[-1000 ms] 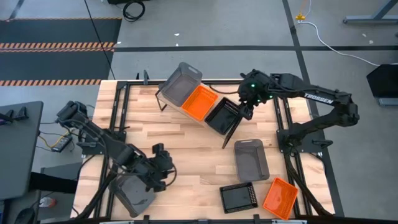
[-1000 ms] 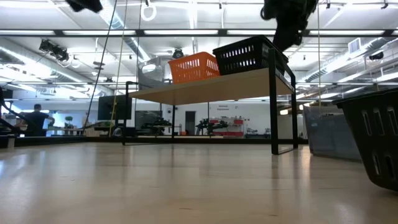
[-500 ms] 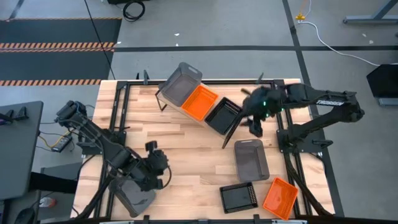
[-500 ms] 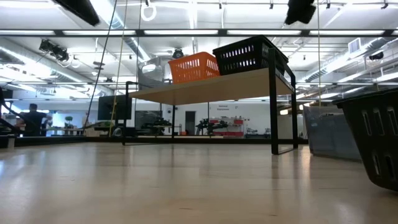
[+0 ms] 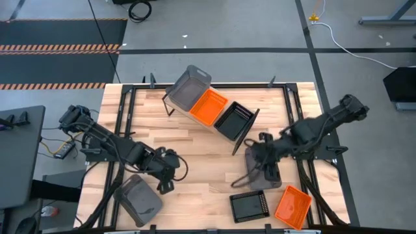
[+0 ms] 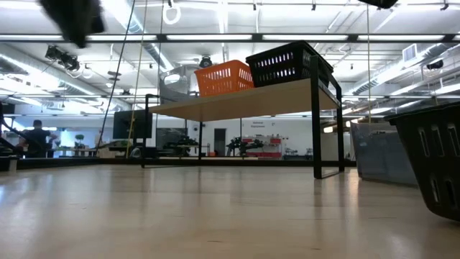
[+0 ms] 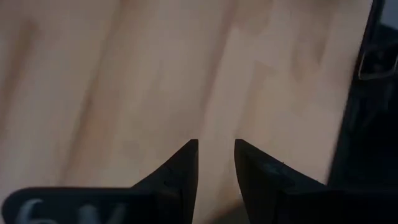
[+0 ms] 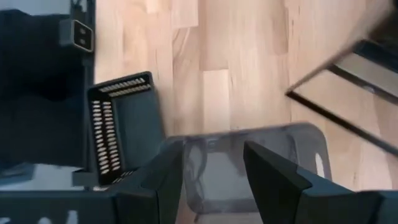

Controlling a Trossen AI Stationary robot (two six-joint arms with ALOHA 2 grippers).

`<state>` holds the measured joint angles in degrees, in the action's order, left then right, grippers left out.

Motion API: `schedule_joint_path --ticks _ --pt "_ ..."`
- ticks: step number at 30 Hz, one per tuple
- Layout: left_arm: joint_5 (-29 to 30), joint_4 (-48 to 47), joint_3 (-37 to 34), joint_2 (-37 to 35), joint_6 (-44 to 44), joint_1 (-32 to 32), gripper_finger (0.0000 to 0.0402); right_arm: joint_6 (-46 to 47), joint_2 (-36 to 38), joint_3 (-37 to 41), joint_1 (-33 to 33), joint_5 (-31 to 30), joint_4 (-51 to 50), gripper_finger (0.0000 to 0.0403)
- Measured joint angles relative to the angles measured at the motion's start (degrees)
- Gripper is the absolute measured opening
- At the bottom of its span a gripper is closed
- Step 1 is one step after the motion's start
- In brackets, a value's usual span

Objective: Stack baskets on shelf by color
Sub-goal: Stack the bottom black bin on top of the other black bin on the shelf

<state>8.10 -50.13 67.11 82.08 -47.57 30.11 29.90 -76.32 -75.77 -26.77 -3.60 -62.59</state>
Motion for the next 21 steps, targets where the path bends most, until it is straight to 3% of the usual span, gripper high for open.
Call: schedule_joint_path --ticks 7,15,21 --pt "-11.6 -1.5 0.0 0.0 -14.7 5.1 0.0109 1.3 -7.3 0.0 -2.0 -7.7 1.4 0.0174" --pt "-15.0 1.0 0.0 0.7 -31.8 14.2 0.0084 3.2 -14.4 0.0 -3.3 -11.9 1.3 0.0174" --pt "-16.9 4.5 3.5 5.0 -39.1 17.7 0.0061 3.2 -16.2 0.0 -3.6 -14.8 1.2 0.0174"
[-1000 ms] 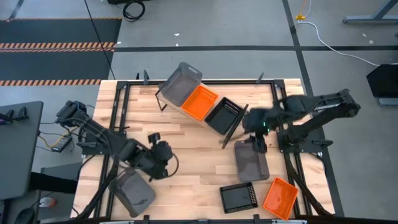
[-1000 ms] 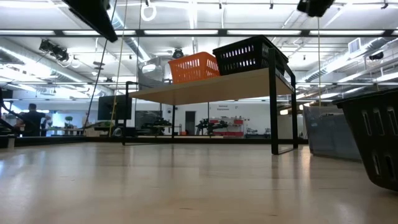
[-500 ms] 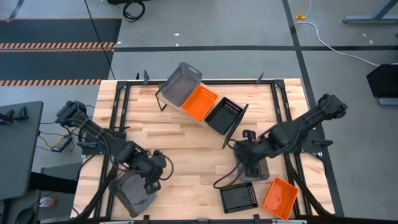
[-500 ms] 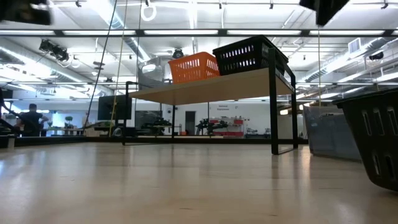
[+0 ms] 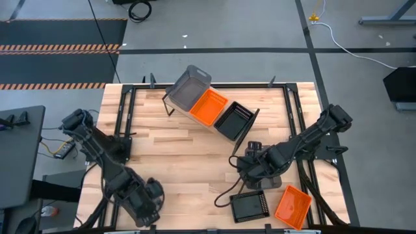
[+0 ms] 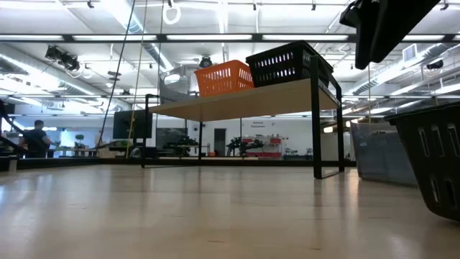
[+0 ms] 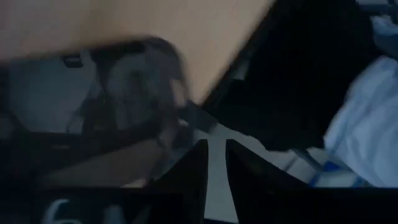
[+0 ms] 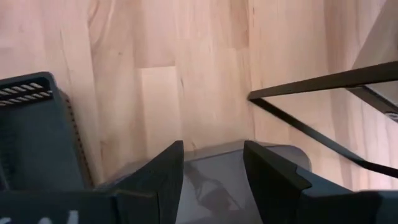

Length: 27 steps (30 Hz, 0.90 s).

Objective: Stack baskets on shelf by color
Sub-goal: Stack the bottom black bin on top of the other black bin on the shelf

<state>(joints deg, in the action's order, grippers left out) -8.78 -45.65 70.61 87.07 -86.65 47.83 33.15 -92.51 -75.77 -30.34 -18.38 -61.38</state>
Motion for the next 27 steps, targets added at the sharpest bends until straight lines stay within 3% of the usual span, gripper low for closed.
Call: schedule_joint_path --ticks 7,13,18,27 --pt "-0.5 0.3 8.1 8.6 0.0 0.0 0.0059 -1.0 1.8 0.0 -0.3 -2.4 0.5 0.0174" --pt "-3.1 -3.0 10.1 14.7 -1.1 0.1 0.0066 -1.8 2.2 0.0 -0.6 -3.0 1.6 0.0174" --pt "-5.5 -9.2 10.1 15.4 -1.8 1.0 0.0101 -1.1 2.2 0.0 -2.0 -2.7 1.7 0.0174" --pt "0.0 -9.1 10.2 17.7 -1.6 1.6 0.0179 3.2 2.2 0.0 -5.3 -2.5 2.0 0.0174"
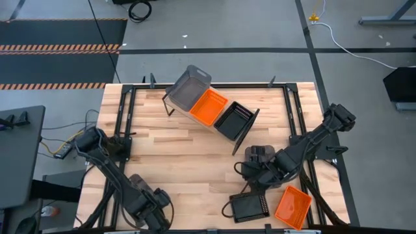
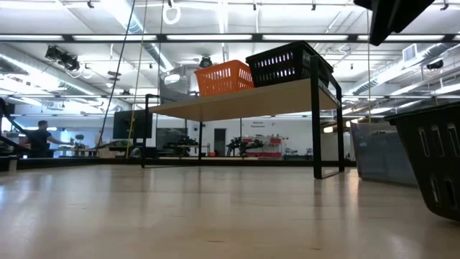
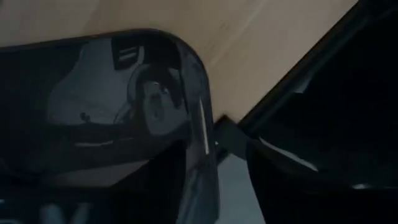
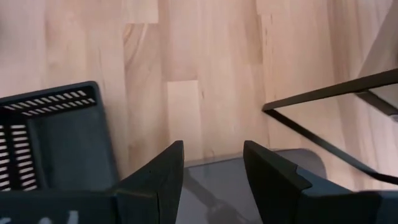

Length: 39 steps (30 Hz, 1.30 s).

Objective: Stack baskets on shelf by color
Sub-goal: Stack the bottom black bin on top of the other black bin on the shelf

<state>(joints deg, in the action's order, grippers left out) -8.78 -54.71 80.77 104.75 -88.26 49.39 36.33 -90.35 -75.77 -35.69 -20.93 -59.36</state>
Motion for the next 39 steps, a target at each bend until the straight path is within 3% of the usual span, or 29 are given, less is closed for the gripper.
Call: schedule_joint_path --ticks 6,11,16,23,28,34,39 --pt "0.3 -1.0 0.0 4.5 3.2 0.1 0.0204 2.5 0.0 0.0 -1.8 0.0 0.2 0.0174" --pt "0.9 0.3 0.0 7.7 8.1 -0.7 0.0192 4.1 0.0 0.0 -3.3 0.0 0.3 0.0174" --pt "0.8 2.0 0.0 9.4 16.9 -1.1 0.0139 4.2 0.0 0.0 -4.2 0.0 0.6 0.0174" --pt "0.1 2.1 -0.1 9.3 22.5 -2.0 0.0018 4.6 0.0 0.0 -4.7 0.0 0.7 0.0174" --pt "-0.3 1.6 0.5 9.2 25.7 -3.1 0.001 4.7 0.0 0.0 -4.8 0.0 0.7 0.0174" --pt "-0.8 -8.4 7.5 9.2 33.1 -5.4 0.0006 4.7 0.0 0.0 -4.8 0.0 0.7 0.0174" --pt "6.3 -26.3 17.7 9.2 40.7 -7.5 0.0005 4.7 0.0 0.0 -4.8 0.0 0.7 0.0174"
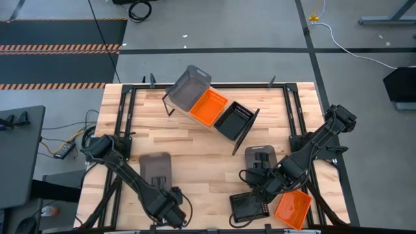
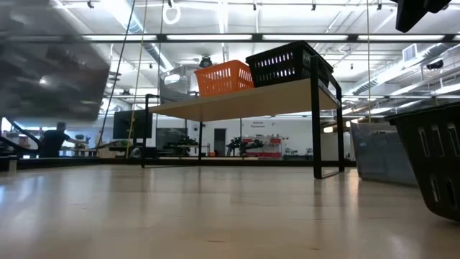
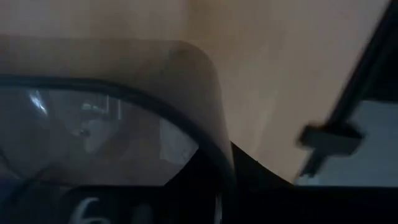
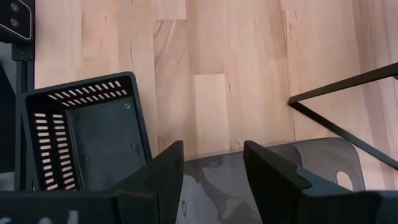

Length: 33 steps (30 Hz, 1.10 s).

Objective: Stack baskets on shelf by color
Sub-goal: Stack the bottom black bin on top of the other black bin on the shelf

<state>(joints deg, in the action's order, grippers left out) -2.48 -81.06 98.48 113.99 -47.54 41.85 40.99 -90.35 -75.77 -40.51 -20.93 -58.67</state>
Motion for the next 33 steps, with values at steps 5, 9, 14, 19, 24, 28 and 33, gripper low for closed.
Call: schedule_joint_path --ticks 5,9,14,19,24,28,33 --pt "6.6 -9.1 9.5 -0.7 8.1 -3.4 0.0006 -0.5 0.0 0.0 0.0 0.0 0.0 0.0174" --pt "11.6 -9.0 13.9 -3.0 13.9 -6.4 0.0006 -0.9 0.0 0.0 0.0 0.0 0.0 0.0174" --pt "15.9 -8.9 14.5 -6.2 20.1 -10.3 0.0006 -0.9 0.0 0.0 0.0 0.0 0.2 0.0174" --pt "19.1 -8.9 14.4 -9.1 29.3 -14.1 0.0006 -1.0 0.0 0.0 0.0 0.0 0.4 0.0174" --pt "21.4 -9.0 14.4 -12.9 38.1 -18.5 0.0006 -2.9 0.0 0.0 0.0 -0.1 0.4 0.0174" --pt "24.3 -9.0 14.4 -15.8 47.8 -22.1 0.0006 -3.9 0.0 0.0 0.7 -2.5 0.4 0.0174" --pt "28.9 -9.0 14.4 -19.0 60.1 -27.4 0.0006 -7.1 0.0 0.0 2.2 -6.5 0.0 0.0174"
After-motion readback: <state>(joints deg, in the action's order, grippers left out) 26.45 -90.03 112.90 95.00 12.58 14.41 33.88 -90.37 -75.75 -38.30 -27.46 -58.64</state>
